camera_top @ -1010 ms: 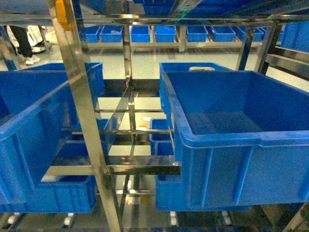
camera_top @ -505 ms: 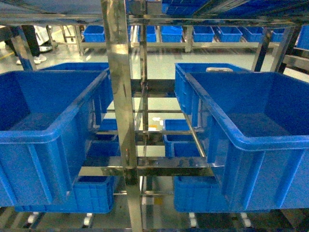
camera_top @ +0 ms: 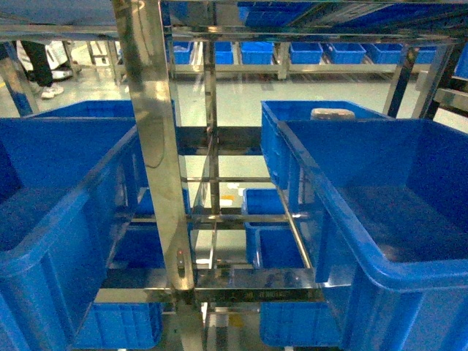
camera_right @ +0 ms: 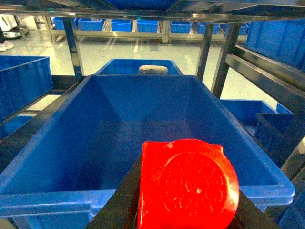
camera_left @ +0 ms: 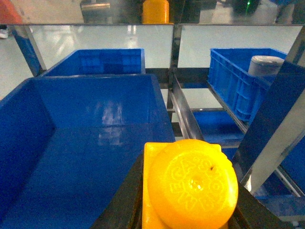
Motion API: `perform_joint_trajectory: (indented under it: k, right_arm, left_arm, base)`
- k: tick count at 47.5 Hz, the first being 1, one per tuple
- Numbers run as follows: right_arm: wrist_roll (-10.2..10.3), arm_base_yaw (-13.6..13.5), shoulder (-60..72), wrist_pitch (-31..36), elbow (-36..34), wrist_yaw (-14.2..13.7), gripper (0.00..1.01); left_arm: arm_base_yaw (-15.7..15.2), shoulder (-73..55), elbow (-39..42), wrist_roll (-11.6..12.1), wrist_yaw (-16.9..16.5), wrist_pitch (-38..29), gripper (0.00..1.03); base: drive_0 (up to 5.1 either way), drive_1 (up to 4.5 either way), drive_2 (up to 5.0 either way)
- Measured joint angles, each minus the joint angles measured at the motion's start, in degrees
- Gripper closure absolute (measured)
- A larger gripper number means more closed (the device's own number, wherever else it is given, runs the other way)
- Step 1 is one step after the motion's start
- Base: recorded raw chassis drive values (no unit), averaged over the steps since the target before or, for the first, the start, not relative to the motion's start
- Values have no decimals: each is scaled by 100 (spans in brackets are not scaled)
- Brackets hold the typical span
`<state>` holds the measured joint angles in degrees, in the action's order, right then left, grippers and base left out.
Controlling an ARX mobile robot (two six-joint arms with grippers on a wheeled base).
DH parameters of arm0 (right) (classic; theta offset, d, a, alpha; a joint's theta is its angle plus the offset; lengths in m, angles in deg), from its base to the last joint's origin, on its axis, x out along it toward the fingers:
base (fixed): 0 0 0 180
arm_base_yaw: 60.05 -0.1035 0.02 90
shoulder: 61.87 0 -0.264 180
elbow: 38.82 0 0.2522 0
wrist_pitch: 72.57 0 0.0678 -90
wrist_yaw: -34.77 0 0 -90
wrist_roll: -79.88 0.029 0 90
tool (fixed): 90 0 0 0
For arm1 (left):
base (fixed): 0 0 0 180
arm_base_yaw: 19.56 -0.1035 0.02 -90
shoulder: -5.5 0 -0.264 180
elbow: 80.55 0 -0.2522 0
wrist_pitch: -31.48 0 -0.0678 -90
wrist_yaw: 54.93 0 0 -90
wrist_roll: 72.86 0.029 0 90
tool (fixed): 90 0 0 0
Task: Sort and place red and yellow blocks in left bins
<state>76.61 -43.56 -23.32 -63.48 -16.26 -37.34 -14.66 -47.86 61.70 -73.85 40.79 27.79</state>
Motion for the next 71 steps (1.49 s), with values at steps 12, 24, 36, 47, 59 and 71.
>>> perform_joint_trajectory:
  k: [12,24,36,47,59,71]
  right_arm:
    - [0,0,-2,2,2,0,73]
    - [0,0,-9,11,0,-13,73]
    - [0,0,-4,0,0,0,73]
    - [0,0,-4,2,0,-7,73]
    - [0,9,42,175,2,-17,73]
    - [-68,-87,1008,531,144,-61,73]
  left_arm:
    - [-2,-15,0,0,0,24,76]
    - [22,7,0,0,-20,15,76]
    - [-2,0,0,0,-4,22,76]
    - [2,0,0,0,-2,24,76]
    - [2,0,0,0,-2,22,76]
    - [2,0,0,0,-2,22,76]
  base:
    - [-82,56,22]
    - [-357,307,70]
    - [0,0,0]
    - [0,0,0]
    - [0,0,0]
    - [0,0,0]
